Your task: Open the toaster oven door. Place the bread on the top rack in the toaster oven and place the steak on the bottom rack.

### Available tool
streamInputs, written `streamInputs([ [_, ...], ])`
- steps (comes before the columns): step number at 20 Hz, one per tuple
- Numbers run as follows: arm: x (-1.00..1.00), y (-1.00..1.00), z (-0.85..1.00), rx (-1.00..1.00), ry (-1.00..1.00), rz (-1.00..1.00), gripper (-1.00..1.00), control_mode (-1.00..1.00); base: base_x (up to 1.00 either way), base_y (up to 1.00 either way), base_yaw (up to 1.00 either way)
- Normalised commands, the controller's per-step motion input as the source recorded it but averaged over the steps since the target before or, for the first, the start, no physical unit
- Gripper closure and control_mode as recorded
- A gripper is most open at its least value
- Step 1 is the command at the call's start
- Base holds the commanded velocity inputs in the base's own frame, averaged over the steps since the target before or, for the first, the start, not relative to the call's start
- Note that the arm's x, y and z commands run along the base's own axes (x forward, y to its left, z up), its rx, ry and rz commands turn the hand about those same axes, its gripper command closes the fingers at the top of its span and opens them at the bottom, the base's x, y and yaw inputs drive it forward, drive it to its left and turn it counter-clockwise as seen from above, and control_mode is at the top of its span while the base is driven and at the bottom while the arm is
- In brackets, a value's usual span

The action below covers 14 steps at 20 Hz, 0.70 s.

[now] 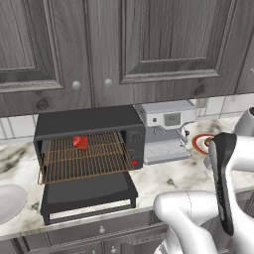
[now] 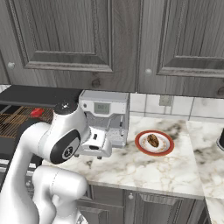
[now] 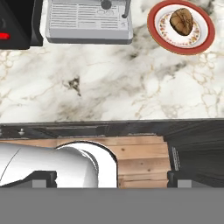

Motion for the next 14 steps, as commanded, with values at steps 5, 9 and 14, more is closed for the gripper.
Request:
streamInputs([
  [5,-0.22,-0.39,-0.15,0.00,-0.25,0.01,-1.00,-1.00,0.00,0.00,0.00],
  [9,0.00,-0.46,-0.02,0.06,-0.10,0.00,-1.00,-1.00,0.00,0.00,0.00],
  [14,0.07,-0.48,-0.10,0.08,-0.11,0.00,-1.00,-1.00,0.00,0.00,0.00],
])
